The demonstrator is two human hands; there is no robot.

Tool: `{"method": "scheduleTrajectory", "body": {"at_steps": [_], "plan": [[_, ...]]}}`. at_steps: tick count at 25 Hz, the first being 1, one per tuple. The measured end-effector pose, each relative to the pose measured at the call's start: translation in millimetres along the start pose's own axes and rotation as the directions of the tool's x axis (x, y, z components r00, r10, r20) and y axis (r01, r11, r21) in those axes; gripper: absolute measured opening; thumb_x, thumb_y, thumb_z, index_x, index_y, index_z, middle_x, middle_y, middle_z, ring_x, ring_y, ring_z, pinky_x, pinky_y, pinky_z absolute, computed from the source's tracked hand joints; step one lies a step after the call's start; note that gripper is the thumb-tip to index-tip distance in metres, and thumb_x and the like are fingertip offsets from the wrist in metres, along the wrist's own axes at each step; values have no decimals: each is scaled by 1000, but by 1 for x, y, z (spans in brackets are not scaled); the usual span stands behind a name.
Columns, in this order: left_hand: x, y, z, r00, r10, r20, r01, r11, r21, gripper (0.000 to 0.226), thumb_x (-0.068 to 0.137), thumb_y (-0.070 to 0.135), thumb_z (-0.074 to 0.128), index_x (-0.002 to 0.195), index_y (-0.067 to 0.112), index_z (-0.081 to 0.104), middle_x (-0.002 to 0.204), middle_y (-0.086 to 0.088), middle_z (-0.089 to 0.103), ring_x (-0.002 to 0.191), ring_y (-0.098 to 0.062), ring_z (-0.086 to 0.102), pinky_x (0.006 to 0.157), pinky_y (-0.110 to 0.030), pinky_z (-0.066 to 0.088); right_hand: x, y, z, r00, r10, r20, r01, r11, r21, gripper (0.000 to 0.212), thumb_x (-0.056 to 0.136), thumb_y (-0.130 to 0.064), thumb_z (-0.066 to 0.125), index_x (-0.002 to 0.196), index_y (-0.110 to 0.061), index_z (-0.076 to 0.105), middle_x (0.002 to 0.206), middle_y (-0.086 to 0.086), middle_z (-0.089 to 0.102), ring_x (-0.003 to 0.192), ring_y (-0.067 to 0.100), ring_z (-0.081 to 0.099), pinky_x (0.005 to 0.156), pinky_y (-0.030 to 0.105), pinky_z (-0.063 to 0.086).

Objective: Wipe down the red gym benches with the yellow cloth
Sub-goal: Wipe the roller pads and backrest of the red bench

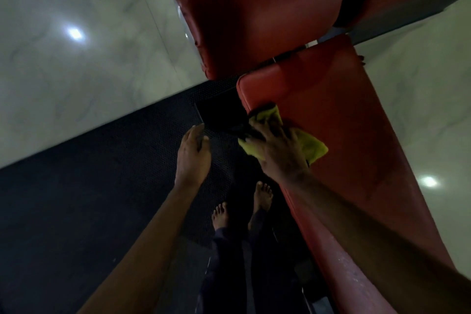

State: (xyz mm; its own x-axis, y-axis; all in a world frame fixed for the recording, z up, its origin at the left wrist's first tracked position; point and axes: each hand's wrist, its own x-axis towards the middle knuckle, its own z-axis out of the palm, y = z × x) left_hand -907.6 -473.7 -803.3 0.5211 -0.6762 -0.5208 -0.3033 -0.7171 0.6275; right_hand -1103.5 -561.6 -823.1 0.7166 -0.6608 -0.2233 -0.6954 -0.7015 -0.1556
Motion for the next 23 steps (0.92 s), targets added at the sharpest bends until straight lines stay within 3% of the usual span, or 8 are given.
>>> {"method": "scheduleTrajectory", "body": {"at_steps": [6, 8, 10, 12, 14, 17, 21, 23], "plan": [[26, 46, 35, 976, 184, 115, -191, 980, 49, 45, 108, 26, 41, 153, 20, 41, 155, -4, 43, 141, -19, 41, 110, -26, 31, -18, 57, -3, 980, 184, -82, -175, 979, 101, 68, 72, -16, 78, 134, -36, 60, 146, 7, 51, 121, 41, 56, 91, 52, 50], [27, 53, 52, 949, 274, 156, -280, 960, 20, 43, 108, 23, 40, 150, 20, 43, 151, -1, 47, 134, -13, 45, 108, -24, 34, 3, 89, -13, 902, 413, -128, -390, 904, 174, 59, 81, -21, 69, 136, -37, 57, 147, 9, 50, 119, 40, 56, 93, 51, 49], [27, 56, 69, 925, 340, 169, -345, 939, 1, 43, 107, 21, 42, 150, 17, 42, 150, -2, 48, 132, -14, 48, 110, -37, 42, 12, 109, -18, 818, 559, -136, -512, 815, 271, 60, 85, -31, 64, 142, -38, 49, 151, 6, 44, 127, 36, 51, 96, 50, 47], [27, 58, 83, 923, 360, 139, -376, 920, 114, 56, 105, 24, 45, 157, 12, 28, 162, -10, 29, 147, -23, 31, 121, -43, 29, 0, 99, -11, 782, 614, -109, -563, 770, 300, 64, 83, -35, 66, 144, -35, 49, 154, 10, 41, 130, 38, 46, 99, 51, 44], [33, 66, 91, 914, 386, 127, -406, 880, 246, 66, 105, 29, 46, 160, 10, 16, 168, -13, 10, 154, -28, 11, 124, -44, 13, -28, 69, -1, 838, 537, -97, -499, 827, 259, 69, 77, -34, 73, 143, -31, 52, 152, 15, 42, 126, 42, 48, 96, 52, 44], [58, 86, 98, 879, 430, 203, -475, 823, 311, 66, 105, 37, 38, 161, 10, 14, 168, -12, 10, 155, -29, 7, 125, -50, 10, -49, 82, 6, 944, 289, -158, -267, 953, 143, 72, 72, -31, 77, 140, -33, 54, 146, 12, 49, 115, 40, 56, 86, 46, 50], [83, 98, 103, 866, 437, 242, -500, 759, 417, 67, 105, 31, 46, 161, 10, 13, 168, -12, 10, 155, -30, 8, 122, -50, 12, -23, 171, -10, 756, 639, -143, -588, 758, 282, 65, 79, -32, 69, 142, -31, 51, 151, 12, 44, 135, 37, 44, 101, 51, 46], [86, 99, 108, 779, 558, 286, -626, 681, 379, 66, 105, 28, 49, 160, 9, 17, 167, -13, 13, 155, -30, 11, 123, -52, 15, -18, 176, -12, 648, 746, -151, -667, 652, 360, 65, 81, -34, 69, 142, -30, 50, 153, 11, 40, 137, 35, 41, 105, 51, 43]]}}
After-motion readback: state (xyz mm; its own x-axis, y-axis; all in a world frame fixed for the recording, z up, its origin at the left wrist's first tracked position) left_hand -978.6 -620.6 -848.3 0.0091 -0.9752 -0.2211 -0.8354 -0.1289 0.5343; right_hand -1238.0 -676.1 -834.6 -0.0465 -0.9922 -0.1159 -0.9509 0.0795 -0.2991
